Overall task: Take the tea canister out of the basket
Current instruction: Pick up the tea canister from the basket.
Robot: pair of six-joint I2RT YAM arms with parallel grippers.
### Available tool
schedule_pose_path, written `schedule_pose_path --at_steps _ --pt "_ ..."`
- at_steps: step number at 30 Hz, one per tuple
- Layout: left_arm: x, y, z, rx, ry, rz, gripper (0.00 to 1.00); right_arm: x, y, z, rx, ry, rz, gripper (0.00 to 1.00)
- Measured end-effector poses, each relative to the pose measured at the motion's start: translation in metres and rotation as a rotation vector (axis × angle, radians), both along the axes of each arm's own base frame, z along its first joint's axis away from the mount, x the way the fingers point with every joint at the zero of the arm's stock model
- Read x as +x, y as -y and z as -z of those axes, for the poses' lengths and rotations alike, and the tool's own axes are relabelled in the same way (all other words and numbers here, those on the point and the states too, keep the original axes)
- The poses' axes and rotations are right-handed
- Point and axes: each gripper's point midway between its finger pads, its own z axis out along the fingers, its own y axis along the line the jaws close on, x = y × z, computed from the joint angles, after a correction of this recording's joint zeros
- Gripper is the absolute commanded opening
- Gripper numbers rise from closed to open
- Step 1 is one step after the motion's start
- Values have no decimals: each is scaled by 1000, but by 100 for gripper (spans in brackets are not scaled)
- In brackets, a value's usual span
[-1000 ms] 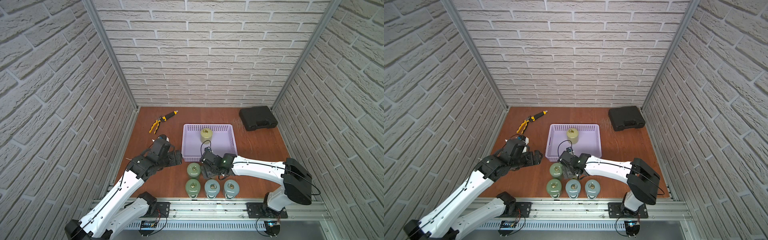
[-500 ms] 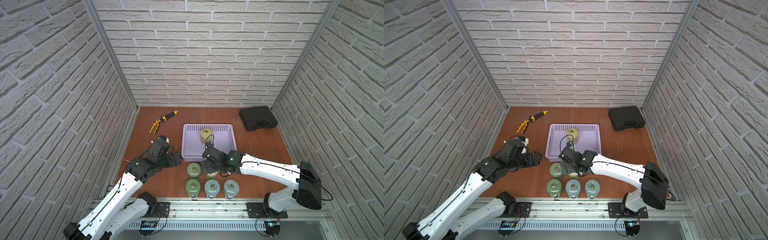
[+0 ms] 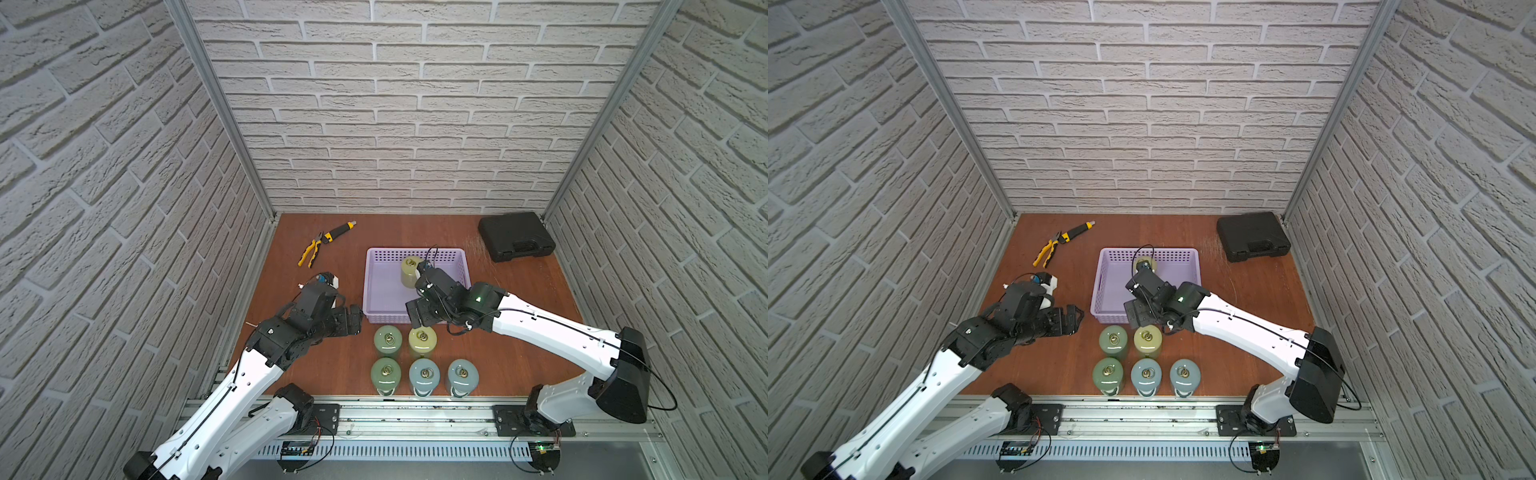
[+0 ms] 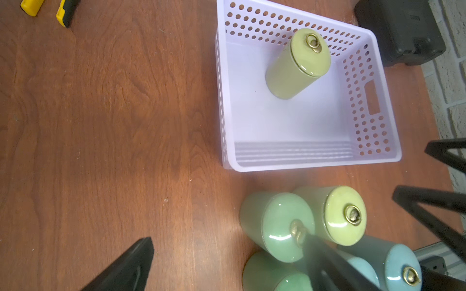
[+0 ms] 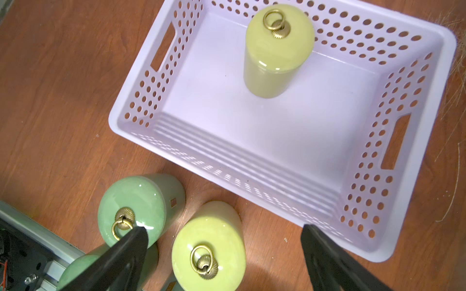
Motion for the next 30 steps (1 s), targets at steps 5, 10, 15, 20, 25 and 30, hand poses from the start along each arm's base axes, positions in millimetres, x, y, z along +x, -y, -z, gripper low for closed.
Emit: schedule_pose_path --at_steps 5,10,15,20,25,30 --pt "4 2 -7 -6 46 21 98 22 7 -5 7 0 -6 99" --pt "5 3 -12 -5 92 46 98 42 7 2 -7 -22 -34 99" --pt "7 4 -15 7 119 70 98 67 1 10 -29 -39 -81 100" --pt "8 5 -17 17 135 87 98 92 -6 18 -59 -47 -128 100" --pt "9 6 -18 20 144 94 98 113 -8 32 -78 -68 -146 100" --pt "9 6 -18 25 145 100 98 131 -8 45 -83 -88 -147 100"
